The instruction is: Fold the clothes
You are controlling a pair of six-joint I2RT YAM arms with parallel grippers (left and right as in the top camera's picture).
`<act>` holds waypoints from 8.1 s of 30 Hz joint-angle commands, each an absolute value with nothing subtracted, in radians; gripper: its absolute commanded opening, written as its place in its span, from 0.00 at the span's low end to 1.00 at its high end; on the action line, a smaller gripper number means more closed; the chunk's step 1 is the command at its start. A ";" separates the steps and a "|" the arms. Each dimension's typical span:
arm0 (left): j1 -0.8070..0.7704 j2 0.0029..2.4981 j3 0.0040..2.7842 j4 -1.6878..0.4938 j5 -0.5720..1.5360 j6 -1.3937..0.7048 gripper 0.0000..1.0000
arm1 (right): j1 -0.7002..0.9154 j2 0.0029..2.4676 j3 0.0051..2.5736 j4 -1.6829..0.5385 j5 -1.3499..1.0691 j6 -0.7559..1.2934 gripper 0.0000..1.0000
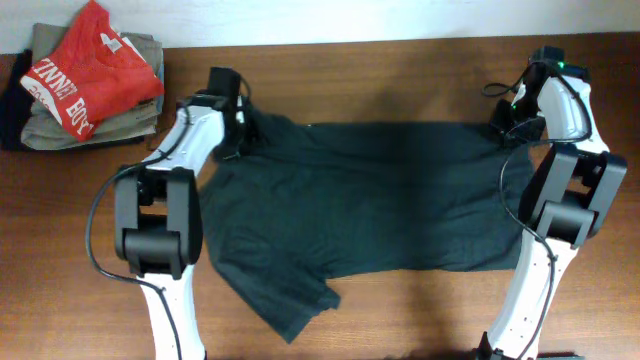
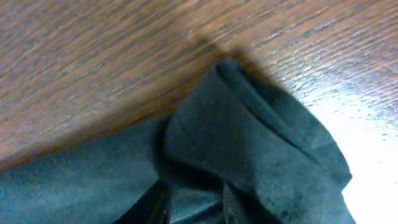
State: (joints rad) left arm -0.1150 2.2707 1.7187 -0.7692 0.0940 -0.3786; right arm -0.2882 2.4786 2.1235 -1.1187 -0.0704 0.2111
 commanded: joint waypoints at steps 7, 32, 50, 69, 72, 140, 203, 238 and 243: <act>0.049 2.352 1.696 -0.801 -0.068 -0.388 0.01 | -0.256 2.483 2.089 -1.019 -0.075 0.229 0.30; 0.011 2.352 2.642 -1.519 -0.107 -0.363 0.99 | -0.271 2.456 3.060 -1.641 -0.078 0.339 0.99; -0.009 1.767 2.326 -1.688 -0.015 -0.395 0.99 | -0.268 1.961 2.622 -1.699 -0.162 0.270 0.99; -0.341 1.405 1.006 -1.282 0.071 -0.774 0.99 | -0.350 1.888 2.019 -1.541 -0.122 0.375 0.99; -0.389 1.406 0.871 -1.182 0.128 -0.874 0.99 | -0.348 1.887 2.019 -1.544 -0.118 0.345 0.99; -0.456 1.406 0.470 -0.804 0.255 -0.900 0.01 | -0.491 1.624 0.880 -0.812 -0.093 0.472 0.96; -0.268 1.163 0.862 -0.435 -0.416 -0.680 0.01 | -0.475 1.417 0.975 -0.519 -0.303 0.532 0.04; -0.064 1.677 0.929 0.099 -0.301 -0.454 0.38 | -0.251 1.759 1.135 -0.139 -0.059 0.474 0.99; -0.064 1.592 1.046 -0.167 -0.058 -0.454 0.43 | -0.251 1.759 1.396 -0.470 -0.157 0.268 0.99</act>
